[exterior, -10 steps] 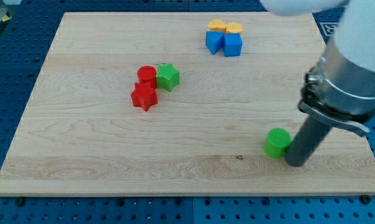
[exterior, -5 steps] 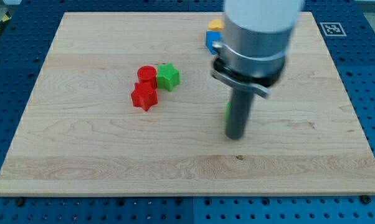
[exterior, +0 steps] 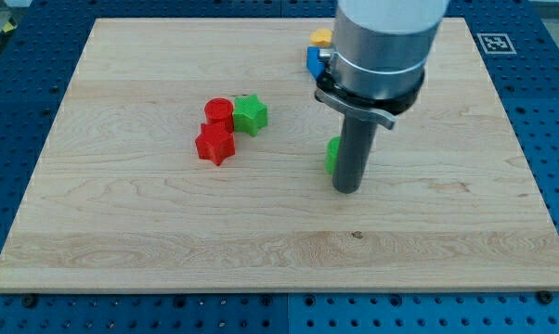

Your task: Slide the green circle to the bottom right of the green star

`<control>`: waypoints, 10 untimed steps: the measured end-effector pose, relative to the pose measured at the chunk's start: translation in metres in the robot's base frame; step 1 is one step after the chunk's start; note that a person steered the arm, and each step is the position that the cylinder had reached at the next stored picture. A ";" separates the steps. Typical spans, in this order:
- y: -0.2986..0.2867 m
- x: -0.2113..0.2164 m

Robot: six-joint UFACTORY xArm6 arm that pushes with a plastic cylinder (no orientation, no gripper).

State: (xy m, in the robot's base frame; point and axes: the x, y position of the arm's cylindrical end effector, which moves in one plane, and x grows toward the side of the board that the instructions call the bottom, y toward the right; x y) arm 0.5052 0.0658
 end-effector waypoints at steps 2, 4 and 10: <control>-0.006 -0.018; 0.045 -0.034; 0.061 -0.067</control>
State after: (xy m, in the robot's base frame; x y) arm 0.4380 0.1271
